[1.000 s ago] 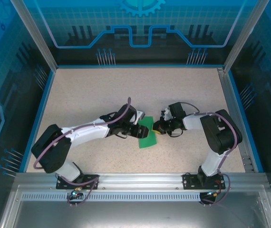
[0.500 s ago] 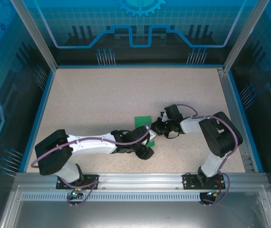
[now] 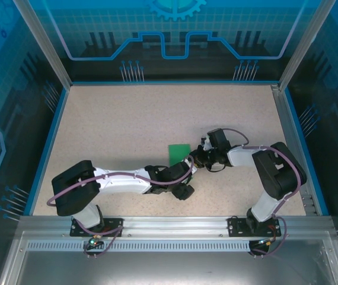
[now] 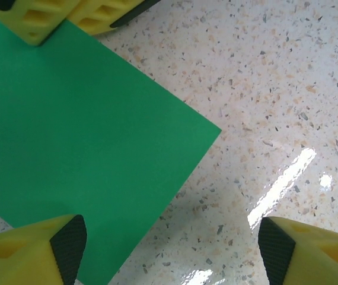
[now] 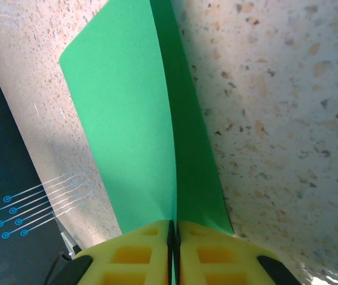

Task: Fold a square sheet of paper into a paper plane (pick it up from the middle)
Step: Third fold the triangle at the center of the table.

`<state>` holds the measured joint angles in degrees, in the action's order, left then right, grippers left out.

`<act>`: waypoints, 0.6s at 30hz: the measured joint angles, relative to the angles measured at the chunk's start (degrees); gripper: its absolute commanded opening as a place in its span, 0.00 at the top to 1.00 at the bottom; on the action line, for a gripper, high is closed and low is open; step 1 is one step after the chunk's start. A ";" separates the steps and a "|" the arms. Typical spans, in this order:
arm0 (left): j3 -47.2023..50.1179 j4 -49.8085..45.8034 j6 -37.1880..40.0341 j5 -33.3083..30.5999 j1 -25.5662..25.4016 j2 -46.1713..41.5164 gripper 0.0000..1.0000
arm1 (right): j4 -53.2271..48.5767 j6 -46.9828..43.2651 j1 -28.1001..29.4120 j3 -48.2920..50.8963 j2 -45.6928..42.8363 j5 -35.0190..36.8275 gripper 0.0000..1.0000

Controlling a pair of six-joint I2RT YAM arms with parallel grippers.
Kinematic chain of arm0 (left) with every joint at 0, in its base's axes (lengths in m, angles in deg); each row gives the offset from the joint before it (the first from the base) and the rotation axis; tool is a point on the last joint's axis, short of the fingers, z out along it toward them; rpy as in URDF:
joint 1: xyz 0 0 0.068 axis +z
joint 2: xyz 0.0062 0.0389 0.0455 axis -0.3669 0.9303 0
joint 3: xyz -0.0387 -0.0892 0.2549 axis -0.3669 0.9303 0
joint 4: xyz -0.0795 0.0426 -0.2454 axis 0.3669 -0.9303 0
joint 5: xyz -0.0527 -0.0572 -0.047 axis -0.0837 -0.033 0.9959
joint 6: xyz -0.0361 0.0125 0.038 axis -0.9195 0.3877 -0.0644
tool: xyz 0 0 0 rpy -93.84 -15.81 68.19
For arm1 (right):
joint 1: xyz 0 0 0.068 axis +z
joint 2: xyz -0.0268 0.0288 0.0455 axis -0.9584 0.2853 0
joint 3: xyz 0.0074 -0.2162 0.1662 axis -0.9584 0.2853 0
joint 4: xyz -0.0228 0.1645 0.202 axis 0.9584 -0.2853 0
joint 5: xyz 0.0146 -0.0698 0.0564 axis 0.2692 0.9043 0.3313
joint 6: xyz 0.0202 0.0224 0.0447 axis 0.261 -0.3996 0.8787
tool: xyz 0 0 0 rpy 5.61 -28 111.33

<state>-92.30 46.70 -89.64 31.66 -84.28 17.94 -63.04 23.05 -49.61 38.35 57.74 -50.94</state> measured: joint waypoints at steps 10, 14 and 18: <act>-0.63 0.79 0.37 -2.91 -1.07 3.41 0.20 | -0.85 -1.73 -0.66 -0.02 -0.28 -2.58 0.88; -2.54 0.81 0.48 -3.72 -1.38 5.53 0.23 | -0.90 -2.14 -0.68 -0.07 -0.28 -2.78 0.88; -3.34 0.83 0.94 -4.72 -1.60 6.05 0.35 | -1.09 -2.40 -0.72 -0.09 -0.28 -2.86 0.88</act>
<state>-95.64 47.53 -88.70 26.94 -85.88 23.99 -64.13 20.64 -50.33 38.26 57.45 -53.80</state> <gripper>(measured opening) 0.687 0.122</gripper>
